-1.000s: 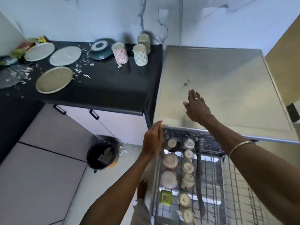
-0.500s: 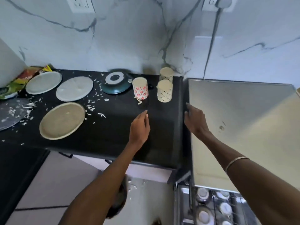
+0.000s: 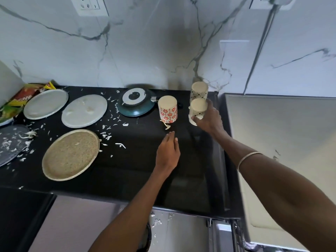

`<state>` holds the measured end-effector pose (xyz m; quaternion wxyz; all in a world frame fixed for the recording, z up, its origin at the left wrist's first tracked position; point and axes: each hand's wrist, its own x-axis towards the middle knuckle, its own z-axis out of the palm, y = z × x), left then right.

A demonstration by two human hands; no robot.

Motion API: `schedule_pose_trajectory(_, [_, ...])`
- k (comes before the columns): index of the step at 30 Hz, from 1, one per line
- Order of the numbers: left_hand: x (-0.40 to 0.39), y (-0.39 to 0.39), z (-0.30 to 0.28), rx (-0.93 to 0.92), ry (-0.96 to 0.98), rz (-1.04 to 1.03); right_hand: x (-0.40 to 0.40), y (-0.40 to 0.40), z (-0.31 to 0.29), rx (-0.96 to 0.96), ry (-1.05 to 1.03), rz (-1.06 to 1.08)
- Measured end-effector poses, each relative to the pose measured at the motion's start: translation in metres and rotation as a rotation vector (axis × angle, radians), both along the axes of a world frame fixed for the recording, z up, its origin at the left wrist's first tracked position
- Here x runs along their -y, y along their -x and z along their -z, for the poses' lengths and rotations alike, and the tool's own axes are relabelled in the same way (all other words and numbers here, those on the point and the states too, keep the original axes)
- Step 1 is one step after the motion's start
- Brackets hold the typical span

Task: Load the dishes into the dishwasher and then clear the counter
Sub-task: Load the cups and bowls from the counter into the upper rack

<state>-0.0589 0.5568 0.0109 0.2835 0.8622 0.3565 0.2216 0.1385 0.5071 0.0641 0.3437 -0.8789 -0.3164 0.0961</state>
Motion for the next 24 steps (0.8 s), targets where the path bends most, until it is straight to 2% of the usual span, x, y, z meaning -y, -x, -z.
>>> schedule_pose_trajectory(6, [0.018,0.012,0.007,0.006,0.002,-0.026,-0.02,-0.007,0.003,-0.208,-0.049,0.089])
schedule_pose_trajectory(12, [0.038,0.02,0.01,0.01,-0.021,-0.013,0.008,0.005,-0.011,-0.08,-0.15,0.024])
schedule_pose_trajectory(17, [0.09,-0.001,0.007,0.03,-0.036,0.042,0.072,0.001,-0.044,-0.042,-0.177,-0.016])
schedule_pose_trajectory(24, [0.213,-0.043,-0.01,0.069,-0.017,0.227,0.222,-0.023,-0.071,-0.105,-0.16,0.101])
